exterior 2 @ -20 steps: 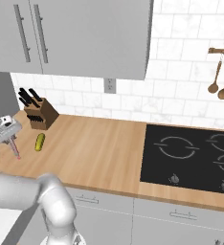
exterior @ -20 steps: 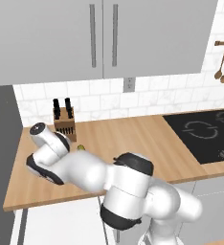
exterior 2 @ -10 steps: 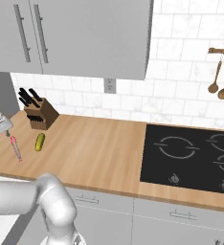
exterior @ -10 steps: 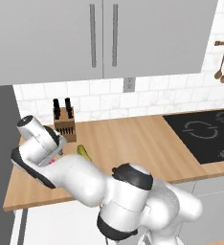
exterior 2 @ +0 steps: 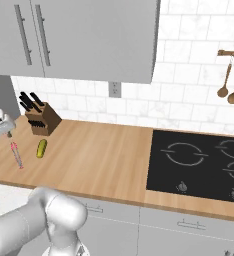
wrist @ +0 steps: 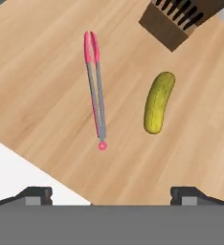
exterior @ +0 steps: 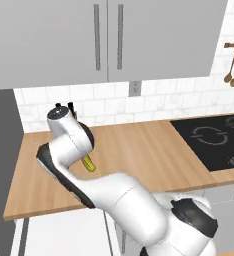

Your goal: Pick the tongs from the drawer and place it on the counter.

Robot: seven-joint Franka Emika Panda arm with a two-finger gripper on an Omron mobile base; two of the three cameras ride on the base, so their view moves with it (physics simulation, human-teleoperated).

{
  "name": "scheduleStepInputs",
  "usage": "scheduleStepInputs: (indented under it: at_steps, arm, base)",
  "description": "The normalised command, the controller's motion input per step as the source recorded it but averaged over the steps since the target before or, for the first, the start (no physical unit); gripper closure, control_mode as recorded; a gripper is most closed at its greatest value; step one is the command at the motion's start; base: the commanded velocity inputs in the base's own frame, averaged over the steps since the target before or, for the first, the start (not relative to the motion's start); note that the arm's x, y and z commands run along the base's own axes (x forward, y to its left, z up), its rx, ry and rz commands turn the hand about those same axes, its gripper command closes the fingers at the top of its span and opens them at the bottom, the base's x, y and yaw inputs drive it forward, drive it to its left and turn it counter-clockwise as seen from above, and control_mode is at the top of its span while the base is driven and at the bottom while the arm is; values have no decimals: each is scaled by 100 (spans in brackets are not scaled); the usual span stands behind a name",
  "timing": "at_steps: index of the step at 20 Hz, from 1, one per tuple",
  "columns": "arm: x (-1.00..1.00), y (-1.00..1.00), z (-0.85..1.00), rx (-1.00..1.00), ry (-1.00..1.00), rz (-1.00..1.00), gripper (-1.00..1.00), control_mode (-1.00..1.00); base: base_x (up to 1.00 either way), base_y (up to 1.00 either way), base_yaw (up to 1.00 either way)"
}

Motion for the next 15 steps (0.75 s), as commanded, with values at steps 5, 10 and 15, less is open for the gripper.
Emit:
scheduleStepInputs:
  at_steps: [5,10,15]
  arm:
    - [-78,-100,20,32,-27,0,-100,-100]
    - [-100,-100,16,31,-25,0,-100,-100]
    - [-93,-100,33,30,-37,0,-100,-100]
  base:
    - [0,0,0]
    - [0,0,0]
    - [0,0,0]
